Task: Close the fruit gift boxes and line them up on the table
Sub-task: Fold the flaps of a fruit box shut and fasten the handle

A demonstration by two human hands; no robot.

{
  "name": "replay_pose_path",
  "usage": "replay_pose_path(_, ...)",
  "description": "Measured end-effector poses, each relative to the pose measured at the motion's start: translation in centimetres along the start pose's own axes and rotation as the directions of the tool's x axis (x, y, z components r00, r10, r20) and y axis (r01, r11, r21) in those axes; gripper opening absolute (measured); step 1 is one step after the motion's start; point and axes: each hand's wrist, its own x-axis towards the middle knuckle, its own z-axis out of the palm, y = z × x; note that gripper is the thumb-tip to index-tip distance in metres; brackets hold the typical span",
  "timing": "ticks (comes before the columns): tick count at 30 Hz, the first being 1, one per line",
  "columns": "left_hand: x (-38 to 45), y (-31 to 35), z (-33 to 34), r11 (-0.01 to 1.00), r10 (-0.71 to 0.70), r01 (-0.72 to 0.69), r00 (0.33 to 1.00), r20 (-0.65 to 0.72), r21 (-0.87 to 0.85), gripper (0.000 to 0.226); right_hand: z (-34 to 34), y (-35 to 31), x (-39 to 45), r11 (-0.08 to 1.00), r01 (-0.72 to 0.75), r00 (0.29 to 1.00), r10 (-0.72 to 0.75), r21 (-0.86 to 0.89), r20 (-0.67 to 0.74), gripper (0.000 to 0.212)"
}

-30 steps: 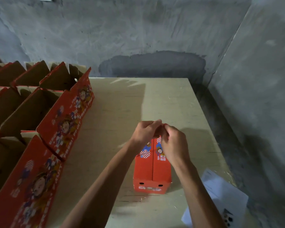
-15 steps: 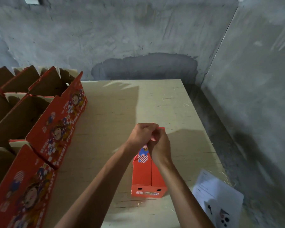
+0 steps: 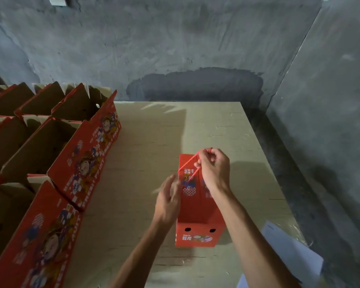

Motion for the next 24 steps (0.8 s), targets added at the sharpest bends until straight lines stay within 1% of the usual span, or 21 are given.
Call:
replay_pose_path(1,-0.3,-0.9,0.0,0.999,-0.047,0.048,0.998,0.038,-0.021,0.060,0.0,-0.3,0.6,1.000,0.009,1.000,-0.009,0.006,-0.005,0.014)
replay_pose_path(2,-0.6,-1.4,0.3,0.996,-0.068,0.072,0.995,0.076,-0.060,0.052,0.1,-0.6,1.0,1.000,0.021,1.000,-0.021,0.008,-0.006,0.014)
replay_pose_path(3,-0.8,-1.5,0.8,0.991,-0.063,0.074,0.992,0.105,-0.107,0.039,0.2,-0.9,1.4,0.999,0.035,0.999,-0.035,0.010,-0.007,0.013)
replay_pose_path(4,-0.8,-1.4,1.5,0.987,-0.044,0.064,0.990,0.132,-0.150,0.033,0.4,-1.3,1.8,0.999,0.051,0.999,-0.051,0.013,-0.007,0.013)
replay_pose_path(5,-0.7,-1.2,2.2,0.979,-0.022,0.054,0.986,0.163,-0.199,0.036,0.4,-1.8,2.4,0.998,0.064,0.998,-0.064,0.014,-0.009,0.012)
replay_pose_path(7,0.3,-0.8,3.2,0.957,0.022,0.040,0.978,0.208,-0.287,0.055,0.2,-2.7,3.9,0.997,0.077,0.997,-0.077,0.007,-0.025,0.011)
replay_pose_path(9,1.8,0.3,4.0,0.941,0.069,0.017,0.968,0.239,-0.338,0.061,-0.2,-3.4,5.9,0.996,0.085,0.996,-0.086,-0.021,-0.039,0.010)
replay_pose_path(14,6.8,2.5,6.8,0.937,0.079,0.040,0.944,0.320,-0.348,0.067,-1.2,-4.2,12.1,0.988,0.104,0.993,-0.110,-0.114,-0.052,0.012)
replay_pose_path(17,10.7,3.4,9.4,0.941,0.081,0.050,0.928,0.365,-0.334,0.070,-1.8,-4.1,16.8,0.985,0.106,0.992,-0.113,-0.134,-0.048,0.013)
replay_pose_path(22,16.9,4.2,14.3,0.957,0.034,0.090,0.910,0.413,-0.277,0.071,-3.2,-2.8,24.2,0.975,0.098,0.994,-0.107,-0.198,-0.036,0.015)
replay_pose_path(24,19.3,4.3,16.5,0.964,0.055,0.061,0.907,0.418,-0.258,0.067,-4.0,-2.1,26.8,0.971,0.095,0.993,-0.108,-0.218,-0.046,0.015)
